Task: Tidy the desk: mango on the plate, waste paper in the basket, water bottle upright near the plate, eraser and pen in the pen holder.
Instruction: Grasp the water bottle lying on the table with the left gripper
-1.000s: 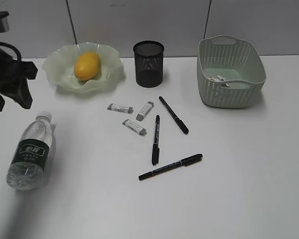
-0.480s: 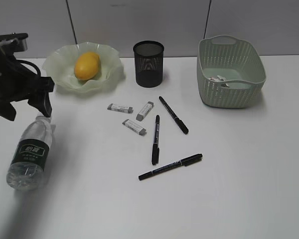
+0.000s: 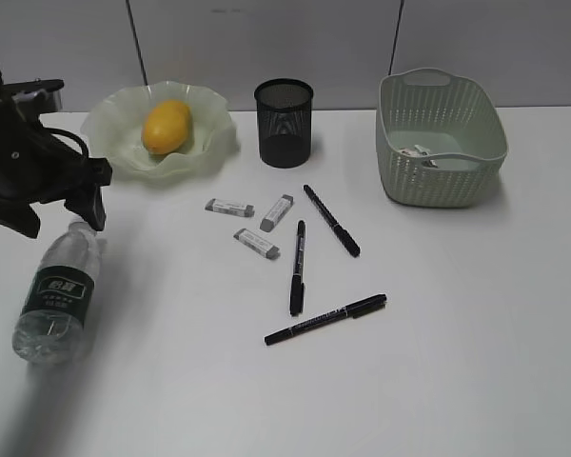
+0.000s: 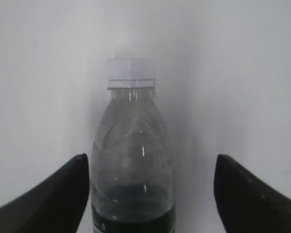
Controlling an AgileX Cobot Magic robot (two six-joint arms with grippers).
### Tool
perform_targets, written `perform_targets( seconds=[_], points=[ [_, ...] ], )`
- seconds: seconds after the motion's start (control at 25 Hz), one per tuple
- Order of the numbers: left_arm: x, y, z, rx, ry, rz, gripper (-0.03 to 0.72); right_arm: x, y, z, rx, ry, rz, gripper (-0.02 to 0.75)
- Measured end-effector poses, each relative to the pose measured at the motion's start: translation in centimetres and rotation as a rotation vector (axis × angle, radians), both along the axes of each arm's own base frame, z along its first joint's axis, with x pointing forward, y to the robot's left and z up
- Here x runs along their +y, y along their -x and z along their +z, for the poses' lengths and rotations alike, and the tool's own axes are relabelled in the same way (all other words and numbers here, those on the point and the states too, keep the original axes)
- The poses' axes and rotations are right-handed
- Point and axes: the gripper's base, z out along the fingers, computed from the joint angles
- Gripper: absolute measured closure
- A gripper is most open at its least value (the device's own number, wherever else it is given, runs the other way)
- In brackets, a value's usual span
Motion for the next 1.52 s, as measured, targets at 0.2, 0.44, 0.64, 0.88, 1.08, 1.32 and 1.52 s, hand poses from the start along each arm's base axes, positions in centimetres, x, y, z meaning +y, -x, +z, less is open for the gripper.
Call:
perform_targets(
  seconds=[0.2,0.44,0.64,0.88,1.08,1.32,1.52],
  points=[
    [0.6,-0.2,0.0,-0.012,-0.004,0.022,0.082,0.0,0.0,-0.1,-0.001,0.0,0.0,0.281],
    [0.9,-0.5,-0.5,0.0,0.004,0.044,0.089,0.0,0.0,-0.1,-0.003,0.0,0.0,0.281],
    [0.6,-0.8,-2.7,0.065,0.002,0.05,0.092,0.0,-0.1,-0.1,-0.005,0.0,0.0,0.281],
    [0.5,-1.0,-4.0,0.093,-0.004,0.05,0.098,0.0,-0.1,0.0,-0.007,-0.001,0.0,0.281],
    [0.4,-1.1,-5.3,0.126,-0.011,0.05,0.098,0.0,-0.1,0.0,-0.007,-0.001,0.0,0.281],
    [0.4,-1.1,-5.3,0.142,-0.016,0.048,0.19,0.0,-0.1,0.0,-0.008,-0.001,0.0,0.281],
    [0.5,-1.0,-4.4,0.118,-0.025,0.038,0.196,0.0,-0.1,0.0,-0.008,-0.001,0.0,0.281]
  ],
)
